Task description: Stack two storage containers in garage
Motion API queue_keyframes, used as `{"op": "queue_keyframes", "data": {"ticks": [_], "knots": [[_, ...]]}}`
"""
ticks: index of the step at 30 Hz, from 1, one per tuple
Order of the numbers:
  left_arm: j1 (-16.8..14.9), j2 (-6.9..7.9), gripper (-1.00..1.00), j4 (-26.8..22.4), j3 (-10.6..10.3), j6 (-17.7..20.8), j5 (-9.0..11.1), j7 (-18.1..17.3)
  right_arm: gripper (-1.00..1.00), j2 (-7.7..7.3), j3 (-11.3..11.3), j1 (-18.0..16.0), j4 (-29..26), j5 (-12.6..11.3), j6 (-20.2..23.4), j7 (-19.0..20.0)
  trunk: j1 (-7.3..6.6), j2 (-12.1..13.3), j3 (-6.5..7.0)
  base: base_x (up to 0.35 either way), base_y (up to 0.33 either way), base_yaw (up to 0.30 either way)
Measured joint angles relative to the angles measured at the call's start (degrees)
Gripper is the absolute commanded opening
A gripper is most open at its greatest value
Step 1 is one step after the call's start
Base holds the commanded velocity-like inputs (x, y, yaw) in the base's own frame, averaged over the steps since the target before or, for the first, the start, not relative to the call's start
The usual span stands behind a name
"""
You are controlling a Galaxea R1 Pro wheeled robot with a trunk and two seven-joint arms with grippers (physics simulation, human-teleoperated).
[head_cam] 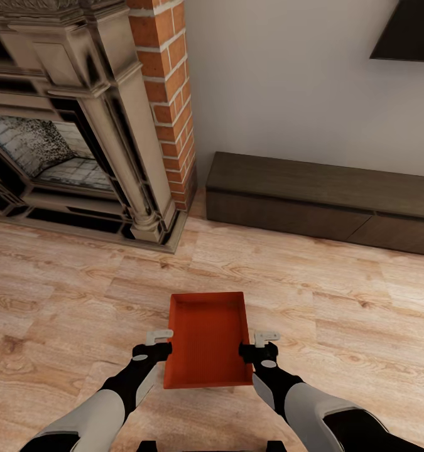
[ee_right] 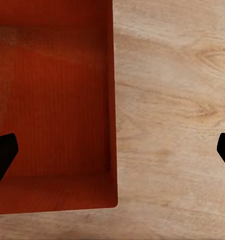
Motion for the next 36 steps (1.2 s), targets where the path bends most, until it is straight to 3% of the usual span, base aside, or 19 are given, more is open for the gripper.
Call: {"op": "queue_keyframes", "data": {"ticks": [6, 36], "knots": [[0.0, -0.02, 1.00, 0.0, 0.0, 0.0, 0.0, 0.0, 1.00, 0.00, 0.0, 0.0, 0.0, -0.2, 0.0, 0.0, 0.00, 0.0, 0.00, 0.000, 0.000, 0.000], [0.0, -0.01, 1.00, 0.4, 0.2, 0.1, 0.1, 0.1, 1.00, 0.00, -0.1, 0.0, 0.0, -0.3, -0.4, -0.1, 6.59, -12.0, -5.38, 0.000, 0.000, 0.000]]}}
